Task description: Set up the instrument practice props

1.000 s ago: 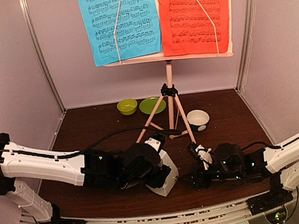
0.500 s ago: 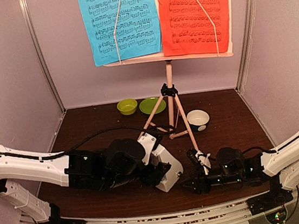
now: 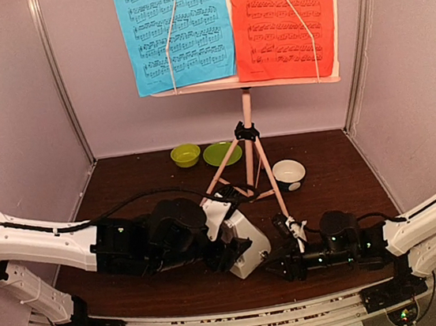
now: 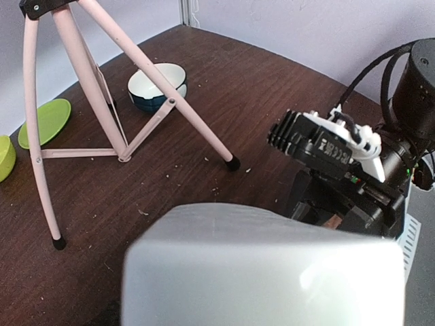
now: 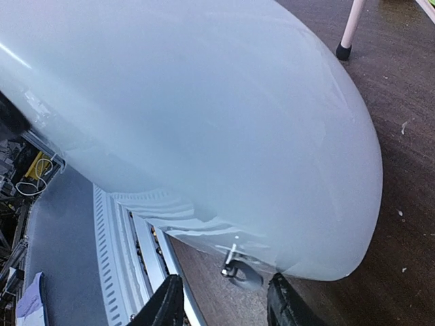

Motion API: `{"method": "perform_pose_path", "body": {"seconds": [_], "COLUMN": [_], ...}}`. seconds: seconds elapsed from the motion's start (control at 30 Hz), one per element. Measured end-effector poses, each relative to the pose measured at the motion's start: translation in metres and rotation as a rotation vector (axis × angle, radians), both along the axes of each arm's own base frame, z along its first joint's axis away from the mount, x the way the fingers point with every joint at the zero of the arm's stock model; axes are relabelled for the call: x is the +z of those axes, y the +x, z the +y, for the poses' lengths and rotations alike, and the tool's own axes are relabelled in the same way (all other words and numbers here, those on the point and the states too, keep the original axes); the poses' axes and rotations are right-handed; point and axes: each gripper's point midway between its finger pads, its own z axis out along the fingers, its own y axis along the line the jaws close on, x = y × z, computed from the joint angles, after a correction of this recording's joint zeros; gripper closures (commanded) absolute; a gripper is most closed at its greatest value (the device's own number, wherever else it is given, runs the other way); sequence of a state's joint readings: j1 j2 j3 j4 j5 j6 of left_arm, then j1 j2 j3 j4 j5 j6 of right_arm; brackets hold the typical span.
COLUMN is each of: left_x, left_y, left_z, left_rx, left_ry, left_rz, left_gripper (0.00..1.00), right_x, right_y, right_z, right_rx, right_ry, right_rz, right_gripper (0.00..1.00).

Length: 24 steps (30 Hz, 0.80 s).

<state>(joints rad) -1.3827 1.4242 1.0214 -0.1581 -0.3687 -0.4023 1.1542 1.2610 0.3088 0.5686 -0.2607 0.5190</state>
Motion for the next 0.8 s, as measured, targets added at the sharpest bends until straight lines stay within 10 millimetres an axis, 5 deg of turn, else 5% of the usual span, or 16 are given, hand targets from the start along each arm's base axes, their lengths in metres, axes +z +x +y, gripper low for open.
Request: {"method": "perform_pose_path", "body": {"seconds": [0.27, 0.67, 0.8], "left_x": [-0.007, -0.008, -0.008], "left_y": [-0.001, -0.002, -0.001], "left_z": [-0.001, -0.002, -0.001], "left_rx": [-0.015, -0.020, -0.016], "left_ry": [0.025, 0.025, 0.026], "left_rz": [0.002, 0.005, 0.002], "left_gripper": [0.83, 0.84, 0.84], "right_x": [0.021, 0.015, 0.011], "right_y": [-0.003, 0.001, 0.008], "right_z": [0.003, 0.000, 0.001], "right_rx": [0.029, 0.011, -0.018], "right_ry": [0.033, -0.016, -0.056], "right_rz": [-0.031, -0.041, -0.041], "right_gripper": [0.66, 0.75, 0.90]}}
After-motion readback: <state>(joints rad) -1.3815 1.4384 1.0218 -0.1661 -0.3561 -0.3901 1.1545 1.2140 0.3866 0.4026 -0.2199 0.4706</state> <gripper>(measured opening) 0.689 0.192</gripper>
